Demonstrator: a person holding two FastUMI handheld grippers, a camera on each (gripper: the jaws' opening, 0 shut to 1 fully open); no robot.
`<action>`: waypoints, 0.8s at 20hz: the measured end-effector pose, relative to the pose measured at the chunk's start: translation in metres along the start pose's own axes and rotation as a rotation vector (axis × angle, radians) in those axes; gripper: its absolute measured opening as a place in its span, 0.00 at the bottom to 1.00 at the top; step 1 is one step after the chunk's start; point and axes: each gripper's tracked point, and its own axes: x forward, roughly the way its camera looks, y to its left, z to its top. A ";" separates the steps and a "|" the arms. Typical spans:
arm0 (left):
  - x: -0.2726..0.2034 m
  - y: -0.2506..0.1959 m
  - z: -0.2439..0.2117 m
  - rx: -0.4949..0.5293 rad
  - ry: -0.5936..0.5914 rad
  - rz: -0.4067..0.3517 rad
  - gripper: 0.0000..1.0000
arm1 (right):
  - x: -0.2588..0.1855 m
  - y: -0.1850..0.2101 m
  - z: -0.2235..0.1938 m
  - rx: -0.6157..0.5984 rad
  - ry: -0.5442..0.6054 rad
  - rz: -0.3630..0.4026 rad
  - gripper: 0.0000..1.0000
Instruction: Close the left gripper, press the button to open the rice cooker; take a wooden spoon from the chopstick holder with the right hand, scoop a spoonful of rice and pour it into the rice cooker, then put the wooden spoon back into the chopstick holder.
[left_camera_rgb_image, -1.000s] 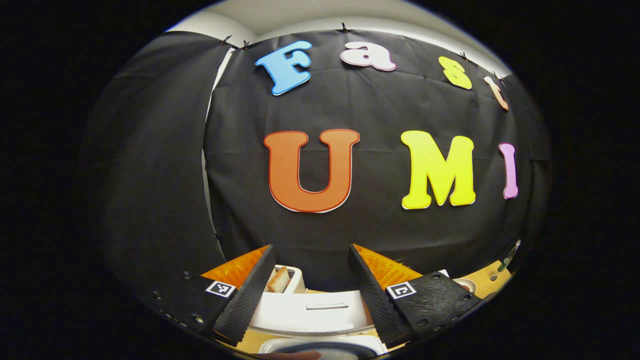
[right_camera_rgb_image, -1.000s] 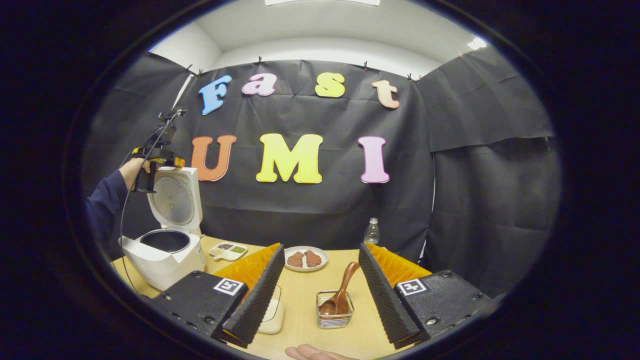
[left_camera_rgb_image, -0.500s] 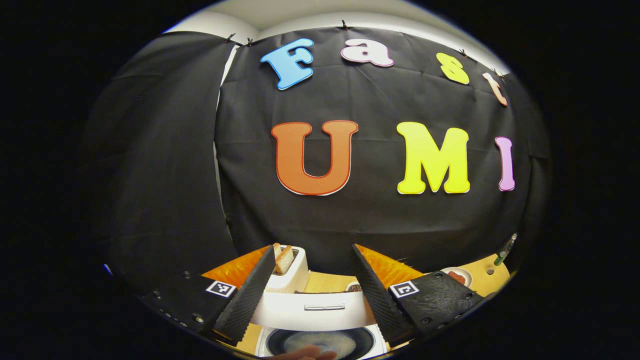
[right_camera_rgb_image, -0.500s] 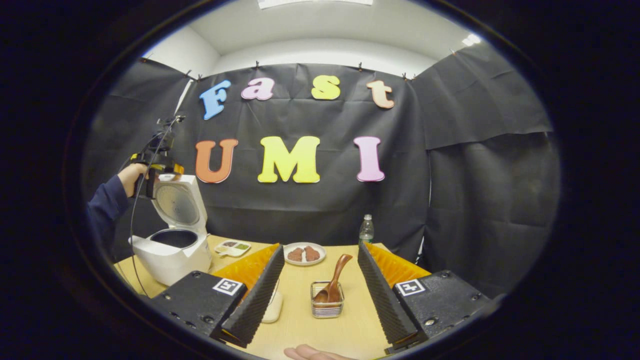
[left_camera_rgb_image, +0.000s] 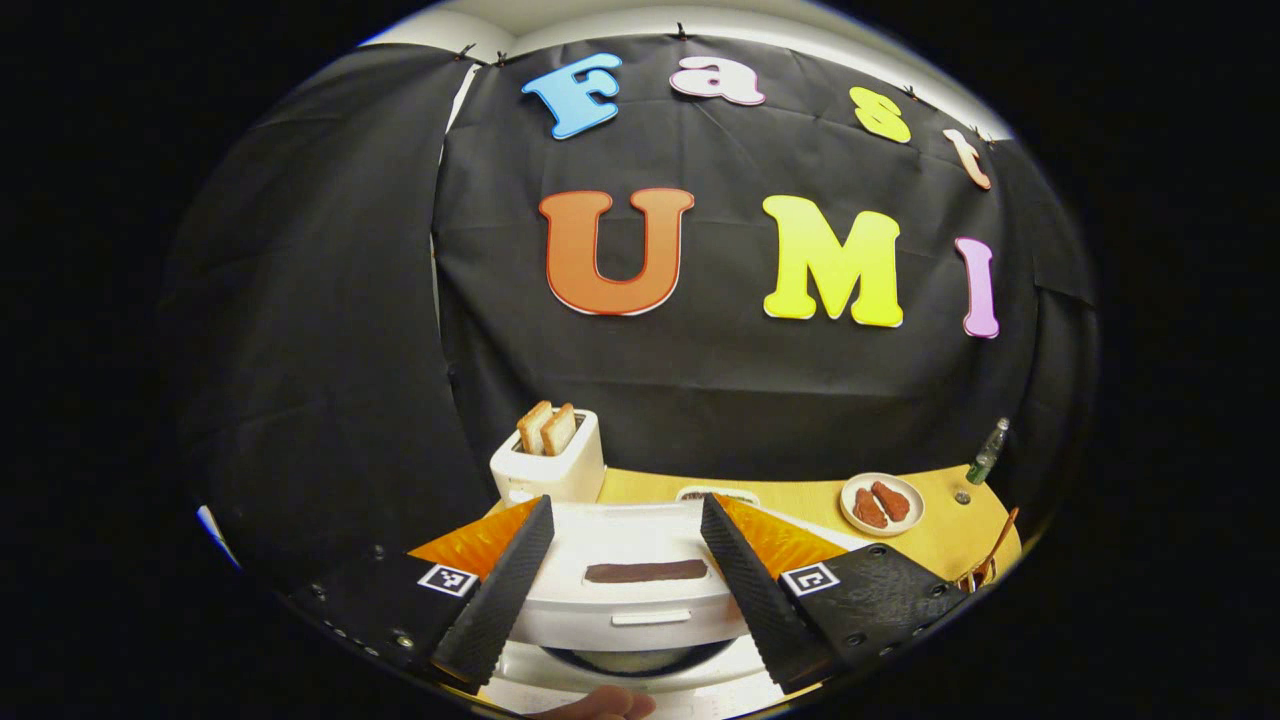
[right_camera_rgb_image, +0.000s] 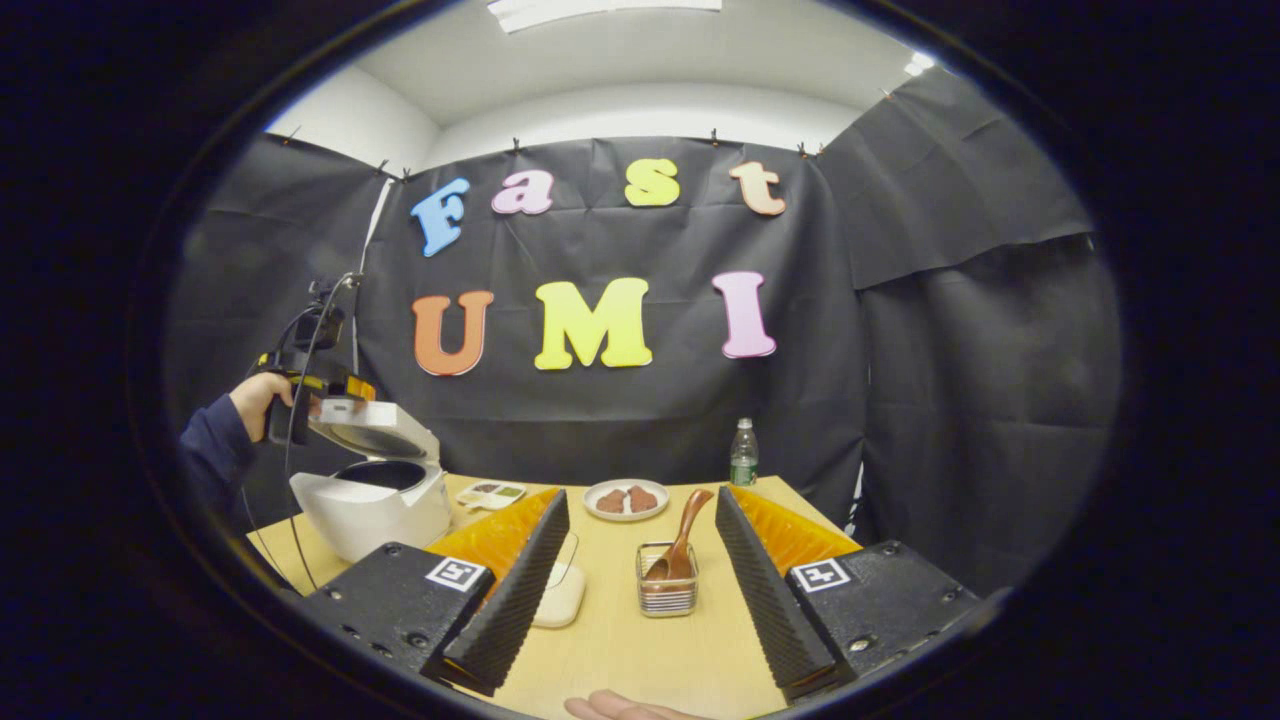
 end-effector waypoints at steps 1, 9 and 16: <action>-0.001 0.001 -0.011 -0.003 0.023 0.000 0.95 | -0.005 0.004 -0.001 0.001 -0.001 0.014 0.98; -0.012 -0.001 -0.065 0.010 0.082 0.022 0.99 | -0.014 -0.010 -0.015 -0.061 -0.023 -0.019 0.95; -0.015 -0.004 -0.095 0.005 0.134 0.042 0.99 | 0.010 -0.015 -0.018 -0.053 -0.015 -0.008 0.97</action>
